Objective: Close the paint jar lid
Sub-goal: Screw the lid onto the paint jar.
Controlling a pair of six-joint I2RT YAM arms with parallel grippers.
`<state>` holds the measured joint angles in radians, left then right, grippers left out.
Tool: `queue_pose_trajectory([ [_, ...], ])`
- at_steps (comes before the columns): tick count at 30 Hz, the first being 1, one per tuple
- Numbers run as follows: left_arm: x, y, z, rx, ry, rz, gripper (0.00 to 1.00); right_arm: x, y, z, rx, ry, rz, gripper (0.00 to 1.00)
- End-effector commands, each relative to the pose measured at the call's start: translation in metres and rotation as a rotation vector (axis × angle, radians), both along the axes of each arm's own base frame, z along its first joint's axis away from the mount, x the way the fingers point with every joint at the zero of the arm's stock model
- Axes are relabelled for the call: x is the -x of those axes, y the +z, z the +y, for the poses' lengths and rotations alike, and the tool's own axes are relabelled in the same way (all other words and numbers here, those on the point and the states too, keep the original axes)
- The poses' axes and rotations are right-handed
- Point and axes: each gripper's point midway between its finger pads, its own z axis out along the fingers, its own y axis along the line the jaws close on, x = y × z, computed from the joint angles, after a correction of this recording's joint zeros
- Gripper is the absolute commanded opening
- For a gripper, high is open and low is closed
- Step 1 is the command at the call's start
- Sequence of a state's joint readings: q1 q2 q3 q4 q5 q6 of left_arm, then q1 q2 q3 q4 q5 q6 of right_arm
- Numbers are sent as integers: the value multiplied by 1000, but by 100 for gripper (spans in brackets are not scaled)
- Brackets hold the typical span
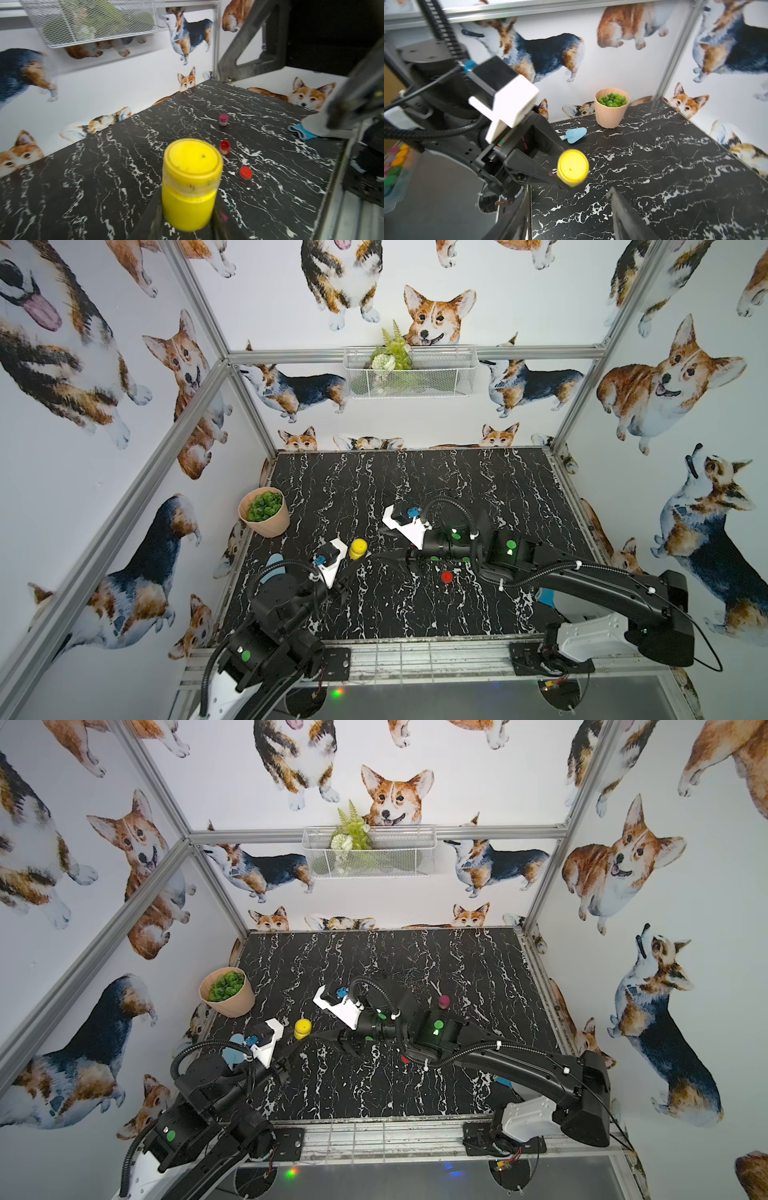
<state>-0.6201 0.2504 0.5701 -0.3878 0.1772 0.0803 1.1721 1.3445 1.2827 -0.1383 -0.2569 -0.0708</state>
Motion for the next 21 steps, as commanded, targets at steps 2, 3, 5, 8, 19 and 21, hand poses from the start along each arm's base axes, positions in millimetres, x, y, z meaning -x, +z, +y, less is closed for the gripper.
queue_pose_trajectory([
  [2, 20, 14, -23, 61, -181, -12, 25, 19, -9, 5, 66, 160, -82, 58],
  [3, 20, 14, -23, 63, -182, -15, 25, 18, -11, 7, 76, 163, -77, 58],
  [5, 22, 15, -23, 71, -183, -21, 25, 14, -17, 11, 97, 155, -79, 57],
  [8, 22, 16, -22, 71, -182, -23, 25, 13, -21, 15, 99, 160, -75, 58],
  [19, 19, 16, -19, 64, -157, -32, 26, 9, -26, 21, 107, 148, -54, 43],
  [21, 18, 16, -19, 61, -153, -33, 26, 10, -25, 21, 103, 150, -49, 37],
])
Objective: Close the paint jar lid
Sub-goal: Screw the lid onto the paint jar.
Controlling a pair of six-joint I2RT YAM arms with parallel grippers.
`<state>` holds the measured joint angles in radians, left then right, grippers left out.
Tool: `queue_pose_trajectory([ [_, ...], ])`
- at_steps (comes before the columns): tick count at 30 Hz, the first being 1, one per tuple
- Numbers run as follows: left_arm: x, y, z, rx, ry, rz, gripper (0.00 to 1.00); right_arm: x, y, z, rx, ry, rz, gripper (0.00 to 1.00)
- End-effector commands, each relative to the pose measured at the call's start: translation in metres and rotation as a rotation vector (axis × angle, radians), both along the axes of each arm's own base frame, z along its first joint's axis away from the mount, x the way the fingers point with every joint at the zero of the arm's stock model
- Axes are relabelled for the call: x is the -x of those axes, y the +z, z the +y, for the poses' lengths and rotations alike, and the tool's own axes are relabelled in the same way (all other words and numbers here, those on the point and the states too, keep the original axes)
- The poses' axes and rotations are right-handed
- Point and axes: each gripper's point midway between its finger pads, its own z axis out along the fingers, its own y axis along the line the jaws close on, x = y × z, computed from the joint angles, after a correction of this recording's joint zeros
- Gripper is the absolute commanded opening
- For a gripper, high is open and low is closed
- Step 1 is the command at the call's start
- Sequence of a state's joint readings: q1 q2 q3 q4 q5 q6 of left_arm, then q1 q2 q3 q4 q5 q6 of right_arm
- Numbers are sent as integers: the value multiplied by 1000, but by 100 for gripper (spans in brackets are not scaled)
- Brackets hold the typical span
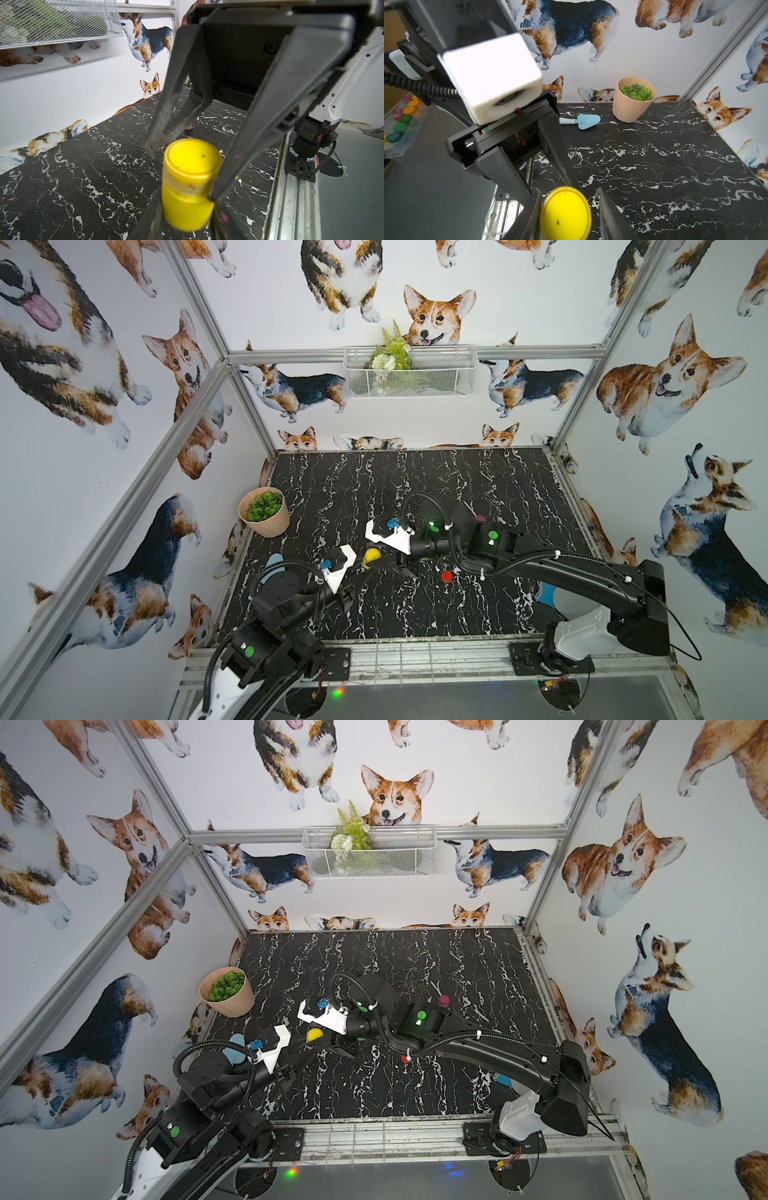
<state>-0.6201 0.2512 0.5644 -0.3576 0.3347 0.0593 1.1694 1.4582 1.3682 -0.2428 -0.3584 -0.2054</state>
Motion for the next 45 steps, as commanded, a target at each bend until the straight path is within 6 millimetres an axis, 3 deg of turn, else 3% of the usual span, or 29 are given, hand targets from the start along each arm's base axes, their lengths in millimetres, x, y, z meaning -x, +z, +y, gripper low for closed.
queue_pose_trajectory([
  [1, -1, 11, 0, 20, 4, -41, 26, 2, 5, 2, -18, 13, 1, 35],
  [9, -4, 12, 4, 19, 33, -53, 26, 3, 6, 2, -33, 5, 39, 32],
  [16, -6, 21, 16, 41, 100, -102, 25, -10, -2, 10, -38, -93, 92, 31],
  [29, -16, 40, 58, 87, 330, -199, 25, -25, -24, 61, -51, -328, 160, 32],
  [37, -23, 45, 78, 94, 452, -224, 25, -35, -46, 82, -3, -491, 211, 31],
  [43, -30, 42, 85, 83, 504, -210, 25, -37, -51, 83, 13, -550, 187, 33],
  [45, -31, 40, 84, 77, 499, -202, 25, -38, -48, 77, 9, -560, 177, 40],
])
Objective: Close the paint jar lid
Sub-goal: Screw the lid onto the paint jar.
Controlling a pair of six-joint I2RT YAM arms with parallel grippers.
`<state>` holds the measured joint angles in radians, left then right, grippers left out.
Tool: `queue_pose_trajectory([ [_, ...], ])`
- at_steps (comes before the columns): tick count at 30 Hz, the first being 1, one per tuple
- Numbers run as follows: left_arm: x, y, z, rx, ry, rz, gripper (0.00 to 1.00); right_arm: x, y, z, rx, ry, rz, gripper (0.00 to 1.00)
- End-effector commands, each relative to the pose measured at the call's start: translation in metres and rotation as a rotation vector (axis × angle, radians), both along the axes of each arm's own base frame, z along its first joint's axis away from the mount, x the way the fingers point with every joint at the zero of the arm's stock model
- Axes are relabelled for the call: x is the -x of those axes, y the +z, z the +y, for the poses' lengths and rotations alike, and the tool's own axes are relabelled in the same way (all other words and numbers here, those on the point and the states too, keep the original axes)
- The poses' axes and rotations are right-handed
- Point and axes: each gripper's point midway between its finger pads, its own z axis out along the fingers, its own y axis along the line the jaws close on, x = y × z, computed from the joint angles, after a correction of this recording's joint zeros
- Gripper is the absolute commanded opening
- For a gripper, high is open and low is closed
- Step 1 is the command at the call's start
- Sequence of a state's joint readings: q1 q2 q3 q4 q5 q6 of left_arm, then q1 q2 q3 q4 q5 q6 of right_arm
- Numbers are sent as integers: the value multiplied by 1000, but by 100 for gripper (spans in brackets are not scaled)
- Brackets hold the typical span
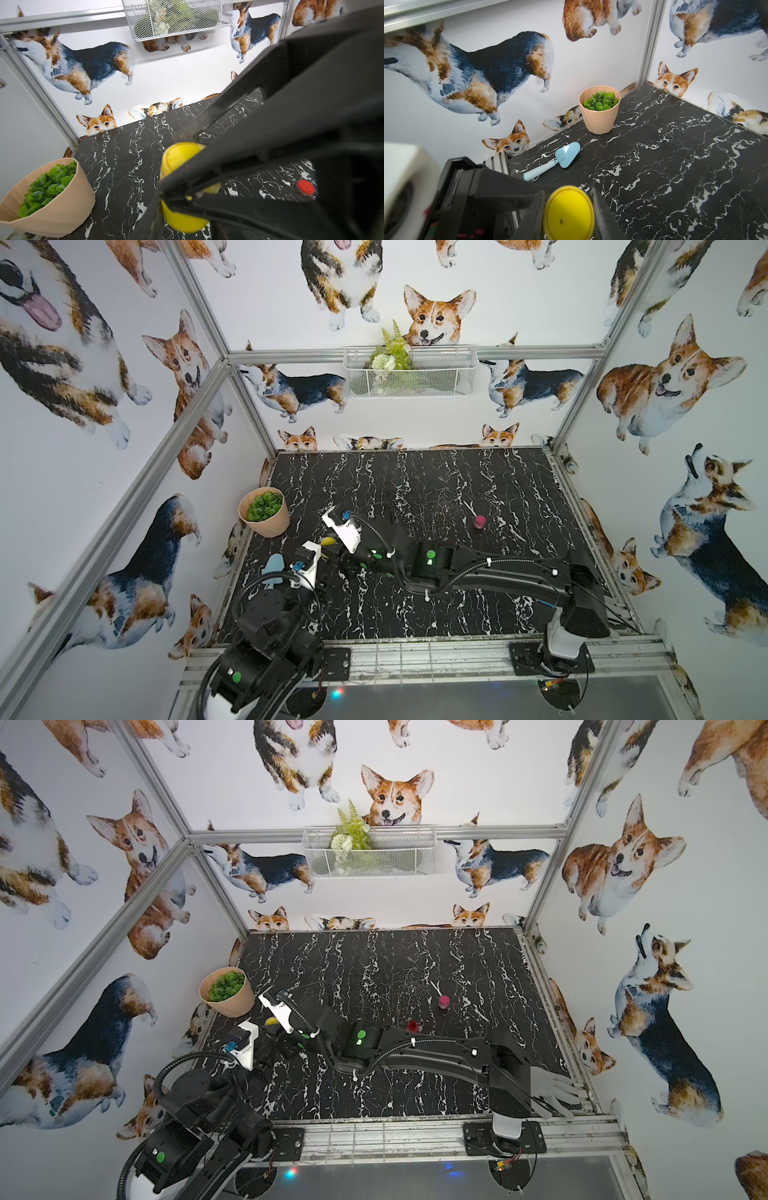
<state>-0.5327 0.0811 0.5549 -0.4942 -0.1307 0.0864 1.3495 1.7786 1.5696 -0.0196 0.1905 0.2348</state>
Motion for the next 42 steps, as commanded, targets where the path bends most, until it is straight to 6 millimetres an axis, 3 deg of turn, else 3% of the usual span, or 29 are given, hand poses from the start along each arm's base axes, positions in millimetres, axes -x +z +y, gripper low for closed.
queue_pose_trajectory([
  [1, 3, 45, -10, 87, -60, -155, 25, -6, -34, -21, 139, -66, 15, 47],
  [5, 0, 39, -16, 74, -83, -122, 25, 3, -25, -29, 115, -5, -15, 86],
  [7, -1, 37, -18, 69, -88, -109, 25, 10, -22, -33, 119, 32, -23, 95],
  [11, -4, 31, -24, 58, -112, -76, 25, 23, -8, -49, 85, 115, -66, 99],
  [14, -5, 26, -33, 47, -153, -44, 25, 29, 8, -70, 51, 175, -102, 99],
  [17, -1, 26, -44, 54, -216, -40, 25, 22, 17, -94, 11, 223, -88, 96],
  [21, 12, 28, -62, 77, -347, -44, 25, 19, 34, -113, -43, 326, -93, 80],
  [27, 30, 31, -85, 116, -525, -32, 25, 37, 43, -104, -42, 471, -150, 77],
  [34, 32, 32, -84, 118, -523, -44, 25, 31, 37, -92, -42, 468, -138, 66],
  [40, 30, 32, -84, 114, -517, -43, 25, 31, 35, -87, -40, 476, -133, 64],
  [42, 30, 31, -83, 113, -513, -41, 25, 30, 35, -86, -39, 473, -134, 57],
])
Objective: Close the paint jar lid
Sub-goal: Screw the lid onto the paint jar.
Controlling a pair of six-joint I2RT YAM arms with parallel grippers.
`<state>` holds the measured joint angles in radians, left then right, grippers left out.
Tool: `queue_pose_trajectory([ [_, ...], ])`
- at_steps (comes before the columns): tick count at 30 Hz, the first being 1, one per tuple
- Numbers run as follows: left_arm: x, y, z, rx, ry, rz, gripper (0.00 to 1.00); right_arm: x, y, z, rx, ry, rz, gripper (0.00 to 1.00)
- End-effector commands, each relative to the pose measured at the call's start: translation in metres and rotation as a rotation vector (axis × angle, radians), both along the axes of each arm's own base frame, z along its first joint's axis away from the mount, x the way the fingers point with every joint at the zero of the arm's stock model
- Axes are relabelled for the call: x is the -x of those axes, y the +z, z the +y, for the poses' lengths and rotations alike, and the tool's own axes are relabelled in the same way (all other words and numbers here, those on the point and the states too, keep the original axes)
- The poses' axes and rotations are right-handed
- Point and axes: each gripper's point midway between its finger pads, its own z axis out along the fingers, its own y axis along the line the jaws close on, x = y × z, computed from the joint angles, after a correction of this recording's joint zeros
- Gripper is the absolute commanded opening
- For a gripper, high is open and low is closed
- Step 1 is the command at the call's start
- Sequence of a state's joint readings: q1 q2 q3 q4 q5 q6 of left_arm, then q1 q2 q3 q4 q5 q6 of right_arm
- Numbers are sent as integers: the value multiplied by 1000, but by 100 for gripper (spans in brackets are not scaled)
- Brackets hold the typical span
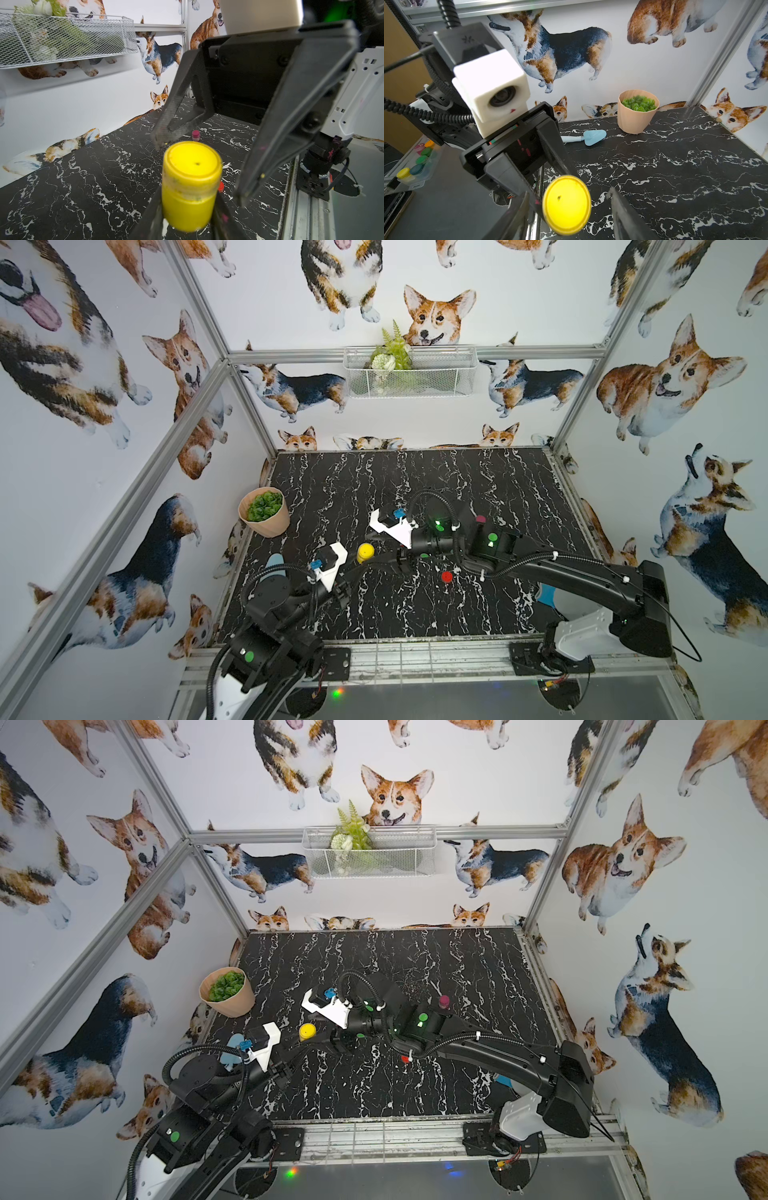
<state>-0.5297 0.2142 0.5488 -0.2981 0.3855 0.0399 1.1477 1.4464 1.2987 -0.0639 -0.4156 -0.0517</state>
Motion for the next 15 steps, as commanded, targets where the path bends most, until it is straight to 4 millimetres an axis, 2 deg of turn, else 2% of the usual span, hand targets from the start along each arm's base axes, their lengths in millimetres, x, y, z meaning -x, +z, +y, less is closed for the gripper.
queue_pose_trajectory([
  [1, 0, 11, 0, 23, -3, -38, 25, 1, 8, 3, -28, 13, -24, 53],
  [5, -1, 11, 1, 20, 10, -42, 25, 1, 7, 5, -23, 4, -25, 43],
  [11, -7, 12, 9, 16, 71, -56, 25, 2, -2, 11, 4, -46, -58, 40],
  [15, -9, 15, 18, 24, 124, -79, 25, 0, -13, 24, 21, -140, -104, 37],
])
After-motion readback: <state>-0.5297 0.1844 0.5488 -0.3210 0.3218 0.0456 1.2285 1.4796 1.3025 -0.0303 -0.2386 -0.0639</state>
